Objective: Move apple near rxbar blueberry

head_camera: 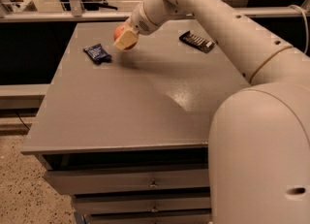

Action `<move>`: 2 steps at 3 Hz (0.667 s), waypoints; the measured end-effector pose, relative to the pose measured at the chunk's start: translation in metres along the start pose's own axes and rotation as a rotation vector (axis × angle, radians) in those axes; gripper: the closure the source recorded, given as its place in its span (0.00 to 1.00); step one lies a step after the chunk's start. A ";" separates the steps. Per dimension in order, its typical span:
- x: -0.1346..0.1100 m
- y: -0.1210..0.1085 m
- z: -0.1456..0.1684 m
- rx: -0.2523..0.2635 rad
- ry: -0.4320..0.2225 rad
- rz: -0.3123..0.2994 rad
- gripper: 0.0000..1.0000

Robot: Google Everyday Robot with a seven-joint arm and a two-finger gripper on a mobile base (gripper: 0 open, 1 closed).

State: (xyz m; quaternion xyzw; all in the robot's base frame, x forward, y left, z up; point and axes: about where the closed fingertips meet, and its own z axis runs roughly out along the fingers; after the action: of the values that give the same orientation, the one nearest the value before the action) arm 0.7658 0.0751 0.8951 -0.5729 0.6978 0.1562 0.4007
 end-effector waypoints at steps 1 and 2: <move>0.007 -0.004 0.006 -0.029 0.008 0.017 1.00; 0.009 0.001 0.016 -0.082 0.011 0.028 1.00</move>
Offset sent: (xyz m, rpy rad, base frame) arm 0.0056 0.0069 -0.0189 0.0074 0.1266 0.0743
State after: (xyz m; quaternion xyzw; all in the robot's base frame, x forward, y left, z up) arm 0.7707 0.0801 0.8782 -0.5796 0.7010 0.1871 0.3711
